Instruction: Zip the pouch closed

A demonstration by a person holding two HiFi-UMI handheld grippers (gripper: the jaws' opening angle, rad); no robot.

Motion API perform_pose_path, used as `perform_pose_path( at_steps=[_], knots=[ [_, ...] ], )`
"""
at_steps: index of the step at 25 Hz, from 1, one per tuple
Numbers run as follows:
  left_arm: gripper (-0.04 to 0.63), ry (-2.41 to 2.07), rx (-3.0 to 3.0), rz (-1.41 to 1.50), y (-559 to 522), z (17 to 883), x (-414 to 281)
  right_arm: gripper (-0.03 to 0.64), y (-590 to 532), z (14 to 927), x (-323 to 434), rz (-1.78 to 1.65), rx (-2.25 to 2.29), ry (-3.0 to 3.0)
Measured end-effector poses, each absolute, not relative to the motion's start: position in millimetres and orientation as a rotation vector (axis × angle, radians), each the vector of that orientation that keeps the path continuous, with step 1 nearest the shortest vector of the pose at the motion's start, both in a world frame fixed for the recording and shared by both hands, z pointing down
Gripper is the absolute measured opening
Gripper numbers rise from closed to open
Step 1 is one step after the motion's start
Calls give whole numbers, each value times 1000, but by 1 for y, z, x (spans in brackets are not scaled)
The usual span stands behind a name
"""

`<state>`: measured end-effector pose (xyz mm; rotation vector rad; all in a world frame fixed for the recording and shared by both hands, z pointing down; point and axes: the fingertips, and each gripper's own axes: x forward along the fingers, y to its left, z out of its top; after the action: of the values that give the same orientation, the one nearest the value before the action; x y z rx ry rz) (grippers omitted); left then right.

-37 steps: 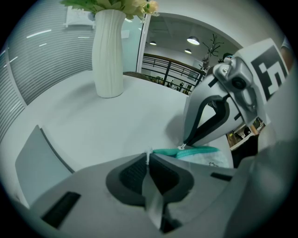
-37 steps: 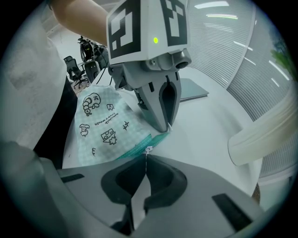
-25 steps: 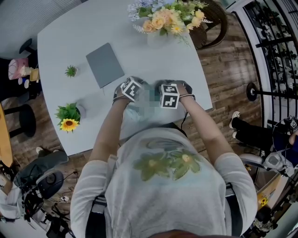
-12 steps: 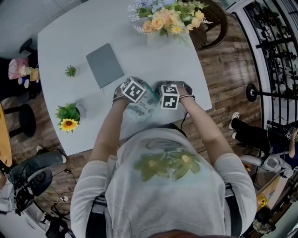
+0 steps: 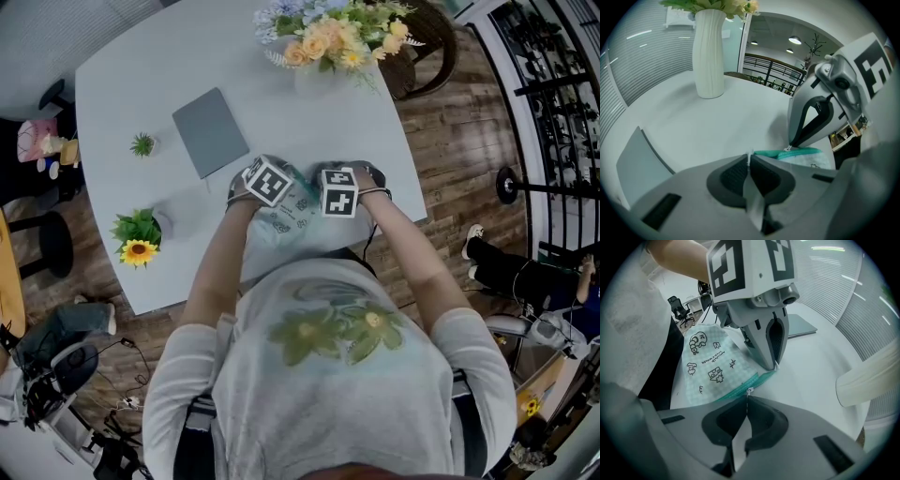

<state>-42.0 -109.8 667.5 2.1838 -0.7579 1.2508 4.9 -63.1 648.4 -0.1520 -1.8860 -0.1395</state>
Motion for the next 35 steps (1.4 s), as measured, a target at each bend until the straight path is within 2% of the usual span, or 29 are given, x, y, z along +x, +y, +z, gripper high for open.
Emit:
perform_pose_path(
  at_steps=[35],
  knots=[
    [25,-767,2180,1240,-110,667,-42,17,-50,652,19,-68,-215,-1844]
  ],
)
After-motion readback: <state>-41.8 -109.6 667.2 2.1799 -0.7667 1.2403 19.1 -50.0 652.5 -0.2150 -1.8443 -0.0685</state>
